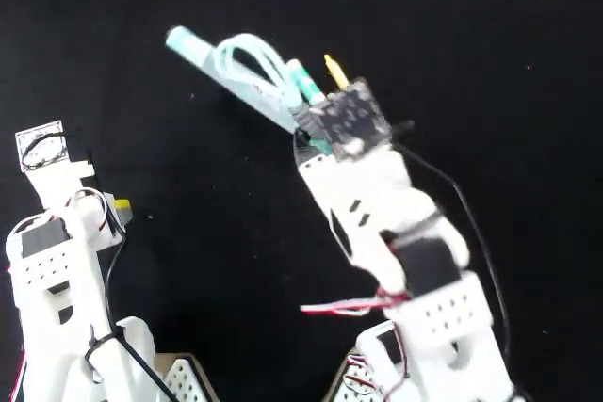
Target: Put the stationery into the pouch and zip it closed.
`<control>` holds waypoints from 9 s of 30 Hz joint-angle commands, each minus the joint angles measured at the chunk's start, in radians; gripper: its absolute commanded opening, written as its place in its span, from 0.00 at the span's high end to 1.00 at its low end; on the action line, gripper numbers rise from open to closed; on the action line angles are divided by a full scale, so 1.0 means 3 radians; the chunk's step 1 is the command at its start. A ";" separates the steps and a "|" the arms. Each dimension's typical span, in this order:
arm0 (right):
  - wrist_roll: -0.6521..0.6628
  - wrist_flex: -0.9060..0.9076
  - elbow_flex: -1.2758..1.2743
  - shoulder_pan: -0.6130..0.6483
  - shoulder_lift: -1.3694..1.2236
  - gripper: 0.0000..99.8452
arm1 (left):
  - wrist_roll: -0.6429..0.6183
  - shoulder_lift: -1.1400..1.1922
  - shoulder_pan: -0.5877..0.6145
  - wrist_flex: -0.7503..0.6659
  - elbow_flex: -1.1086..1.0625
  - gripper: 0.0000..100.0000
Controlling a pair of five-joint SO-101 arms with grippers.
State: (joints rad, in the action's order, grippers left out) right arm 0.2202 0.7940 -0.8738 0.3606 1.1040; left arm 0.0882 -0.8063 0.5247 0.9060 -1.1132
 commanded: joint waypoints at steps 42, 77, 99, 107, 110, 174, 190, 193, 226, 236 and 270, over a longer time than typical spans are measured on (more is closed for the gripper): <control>0.0552 -0.0051 -0.1849 -0.0644 0.0979 0.85 | -0.0031 -0.0046 -0.0269 -0.0046 0.0033 0.74; 0.1110 0.0072 -0.1982 -0.0399 0.0739 0.85 | -0.0015 -0.0077 -0.0269 -0.0051 -0.0018 0.74; 0.0808 -0.1227 -0.2371 -0.0875 0.0703 0.85 | -0.0015 -0.0077 -0.0263 -0.0051 -0.0018 0.74; 0.0936 -0.1202 -0.2708 -0.0670 0.0703 0.85 | -0.0015 -0.0077 -0.0263 -0.0051 -0.0018 0.74; 0.0992 -0.1064 -0.2698 -0.0563 0.0734 0.85 | -0.0015 -0.0077 -0.0263 -0.0046 -0.0023 0.74; 0.0292 0.0696 -0.1511 0.0097 0.0739 0.85 | -0.0010 -0.0077 -0.0253 -0.0041 -0.0023 0.74; -0.0113 0.0404 -0.1573 -0.0435 0.0570 0.85 | -0.0015 -0.0077 -0.0090 -0.0143 -0.0074 0.74; -0.0118 0.0721 -0.1107 -0.0450 0.0136 0.85 | -0.0020 -0.0077 -0.0095 -0.0143 -0.0074 0.74; -0.0148 0.1488 0.0253 0.0159 -0.2764 0.85 | -0.0020 -0.0077 -0.0079 -0.0143 -0.0069 0.74; 0.0895 0.1514 -0.0120 0.0174 -0.2759 0.85 | -0.0020 -0.0077 -0.0079 -0.0143 -0.0059 0.74; -0.0859 0.1954 0.0806 -0.0113 -0.2780 0.77 | -0.0020 -0.0077 -0.0084 -0.0148 -0.0069 0.74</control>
State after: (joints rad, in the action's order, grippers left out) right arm 0.0345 1.4016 -0.6667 0.3053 0.2723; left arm 0.0882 -0.8063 0.4895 0.8815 -1.1423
